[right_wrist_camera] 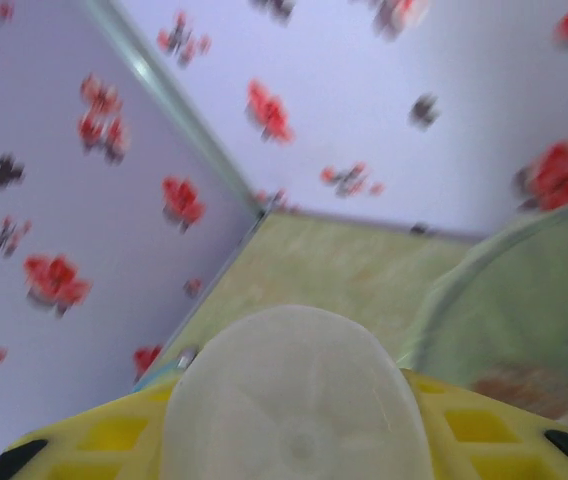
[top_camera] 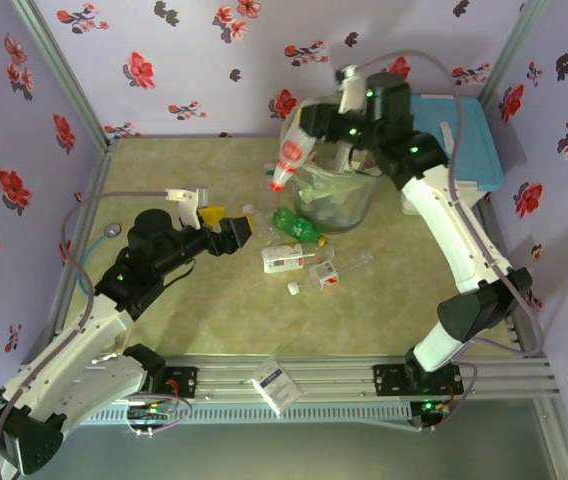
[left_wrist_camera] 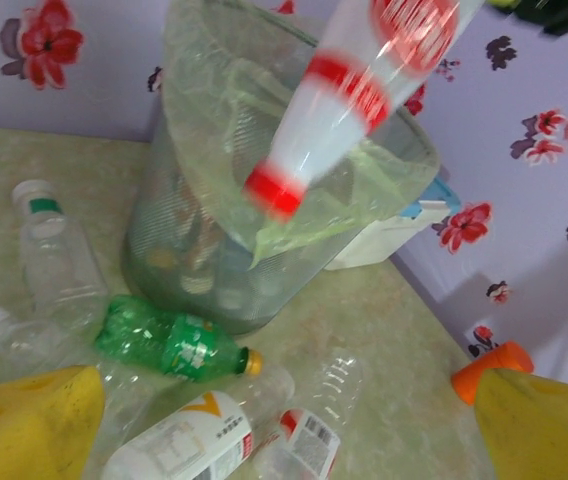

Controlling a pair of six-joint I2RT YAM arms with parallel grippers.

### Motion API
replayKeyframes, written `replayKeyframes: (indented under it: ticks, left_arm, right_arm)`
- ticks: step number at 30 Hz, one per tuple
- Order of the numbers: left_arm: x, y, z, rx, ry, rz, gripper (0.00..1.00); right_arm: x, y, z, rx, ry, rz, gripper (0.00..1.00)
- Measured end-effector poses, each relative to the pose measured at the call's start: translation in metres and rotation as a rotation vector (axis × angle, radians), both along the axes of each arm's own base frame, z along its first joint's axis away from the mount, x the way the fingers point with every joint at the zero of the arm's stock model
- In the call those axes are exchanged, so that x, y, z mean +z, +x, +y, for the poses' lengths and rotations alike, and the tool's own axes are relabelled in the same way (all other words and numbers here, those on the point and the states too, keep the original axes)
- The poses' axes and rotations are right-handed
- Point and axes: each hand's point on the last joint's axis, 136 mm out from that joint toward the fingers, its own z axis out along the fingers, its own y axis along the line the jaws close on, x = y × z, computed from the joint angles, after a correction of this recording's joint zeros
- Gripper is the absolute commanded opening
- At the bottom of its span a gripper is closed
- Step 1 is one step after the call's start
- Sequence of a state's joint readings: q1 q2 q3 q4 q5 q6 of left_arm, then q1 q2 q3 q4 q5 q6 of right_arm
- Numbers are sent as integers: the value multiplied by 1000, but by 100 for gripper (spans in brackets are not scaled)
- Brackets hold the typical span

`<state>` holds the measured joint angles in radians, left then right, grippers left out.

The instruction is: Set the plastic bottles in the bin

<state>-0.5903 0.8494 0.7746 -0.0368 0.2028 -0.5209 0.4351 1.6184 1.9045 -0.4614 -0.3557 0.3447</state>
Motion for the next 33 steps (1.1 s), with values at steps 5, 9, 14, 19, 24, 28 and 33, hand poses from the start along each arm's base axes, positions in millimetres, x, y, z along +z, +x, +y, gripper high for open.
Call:
replayKeyframes:
  ticks: [5,9,14,19,24,28,33]
  left_arm:
    - [-25,-1,8,31,43,55,95]
    - [-29,0,11,46,53,65,95]
    - [-29,2,13,56,55,65,95]
    - [-31,2,14,61,58,69,95]
    - [-33,2,17,67,63,76,95]
    - [-37,3,20,82,75,90,96]
    - [-58,10,22,106,117,151,96]
  right_arm:
    - [39,24,-52,-152,38,-102,36]
    - [47,31,-73,-227,36,-131,36]
    - [39,51,-90,-295,15,-122,36]
    - [10,85,-104,-331,41,-48,37]
    - [-22,113,-105,-332,85,34,40]
    - [-36,125,-104,-336,100,64,42]
    - [-52,133,-109,-341,108,102,52]
